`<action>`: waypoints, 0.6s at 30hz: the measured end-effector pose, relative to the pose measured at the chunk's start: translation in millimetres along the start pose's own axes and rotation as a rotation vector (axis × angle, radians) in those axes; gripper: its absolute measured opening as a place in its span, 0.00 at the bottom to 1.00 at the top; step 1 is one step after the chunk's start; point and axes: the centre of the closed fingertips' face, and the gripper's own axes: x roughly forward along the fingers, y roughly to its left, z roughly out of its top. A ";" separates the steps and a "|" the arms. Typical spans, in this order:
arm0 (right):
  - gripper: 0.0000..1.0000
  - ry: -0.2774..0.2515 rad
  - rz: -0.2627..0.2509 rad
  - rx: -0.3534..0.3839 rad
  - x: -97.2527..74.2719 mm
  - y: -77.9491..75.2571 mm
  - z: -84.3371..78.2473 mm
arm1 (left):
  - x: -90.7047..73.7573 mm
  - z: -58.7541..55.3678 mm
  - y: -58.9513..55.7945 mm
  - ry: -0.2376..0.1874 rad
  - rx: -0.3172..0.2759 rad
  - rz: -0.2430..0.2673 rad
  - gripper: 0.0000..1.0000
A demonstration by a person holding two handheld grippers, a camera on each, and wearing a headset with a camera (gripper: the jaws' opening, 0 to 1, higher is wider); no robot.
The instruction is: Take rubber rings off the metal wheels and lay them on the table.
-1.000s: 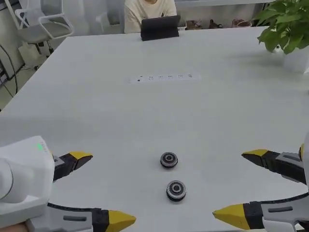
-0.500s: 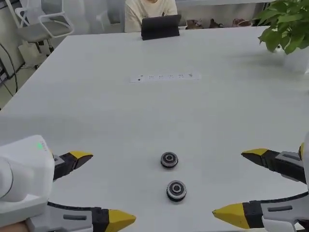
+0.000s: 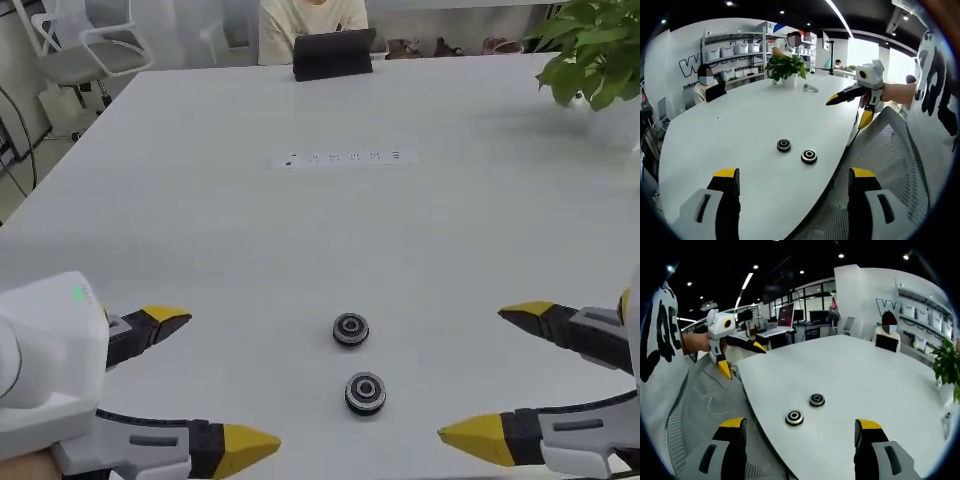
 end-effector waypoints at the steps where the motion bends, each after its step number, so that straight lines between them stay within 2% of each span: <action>1: 0.89 0.000 0.000 -0.001 0.1 -0.2 0.3 | 0.2 -0.1 -0.2 0.001 0.004 -0.001 0.88; 18: 0.89 -0.006 0.001 -0.008 3.2 -4.4 3.7 | 3.8 3.5 4.3 -0.007 0.018 -0.001 0.88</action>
